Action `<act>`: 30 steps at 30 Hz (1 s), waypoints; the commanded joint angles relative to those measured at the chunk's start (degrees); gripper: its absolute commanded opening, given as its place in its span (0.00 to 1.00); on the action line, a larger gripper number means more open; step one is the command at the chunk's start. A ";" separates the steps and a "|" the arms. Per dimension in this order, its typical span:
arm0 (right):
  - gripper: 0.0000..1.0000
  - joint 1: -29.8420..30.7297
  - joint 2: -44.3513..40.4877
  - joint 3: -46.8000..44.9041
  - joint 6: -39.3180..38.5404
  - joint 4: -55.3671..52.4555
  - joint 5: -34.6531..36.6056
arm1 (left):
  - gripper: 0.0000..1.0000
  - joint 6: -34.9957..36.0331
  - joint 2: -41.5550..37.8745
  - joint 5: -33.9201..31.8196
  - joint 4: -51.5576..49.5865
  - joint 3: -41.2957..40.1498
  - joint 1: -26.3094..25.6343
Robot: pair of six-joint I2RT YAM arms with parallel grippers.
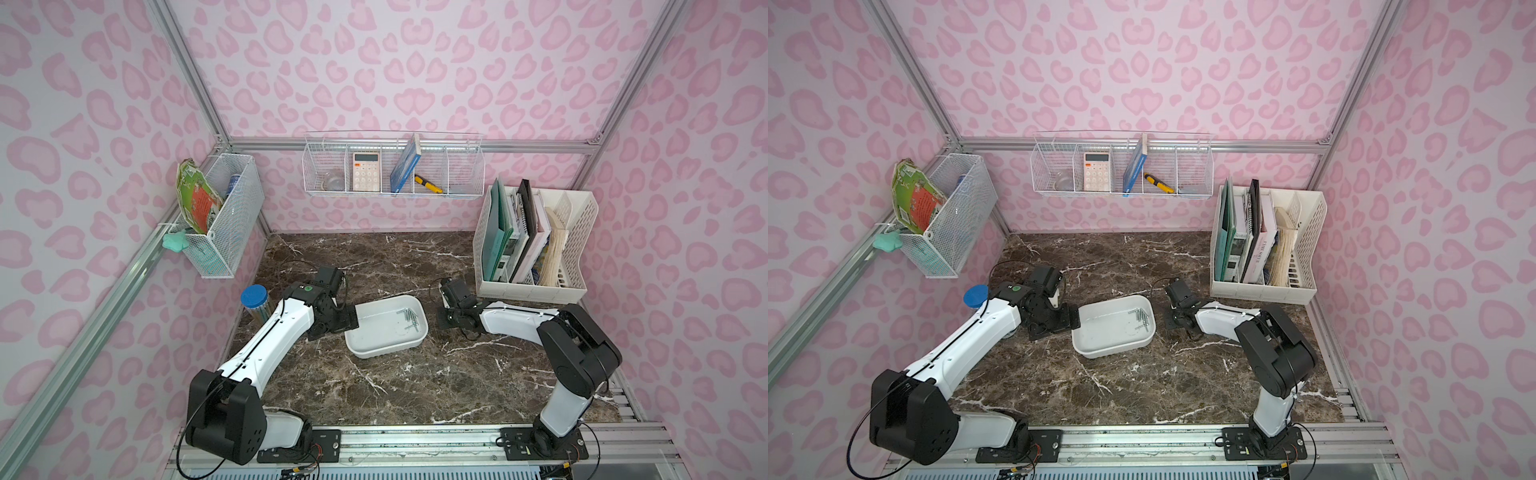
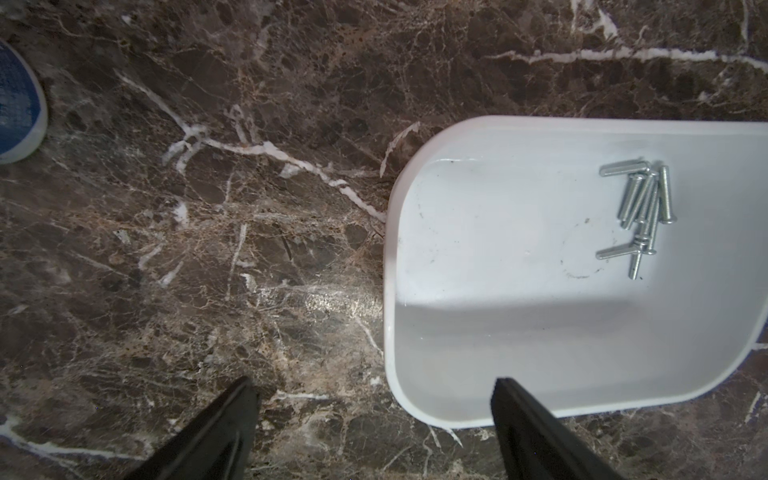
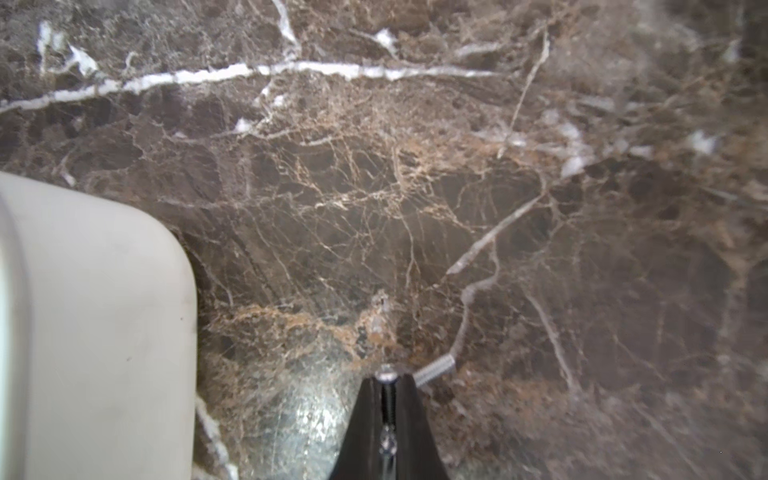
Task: Take out the screws from the storage box
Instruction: Place the screw at the center of the board.
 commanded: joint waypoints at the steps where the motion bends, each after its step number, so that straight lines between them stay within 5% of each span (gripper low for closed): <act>1: 0.07 0.03 -0.09 -0.31 0.71 -0.71 0.93 | 0.92 0.47 0.18 -0.26 -0.98 0.36 0.02; 11: 0.23 0.49 -0.26 -0.79 0.32 -0.84 1.68 | 0.92 0.56 0.18 -0.18 -1.09 0.45 0.02; 30: 0.34 1.26 -1.59 -0.35 0.23 -2.88 3.53 | 0.92 0.73 0.84 0.79 -1.08 0.75 0.01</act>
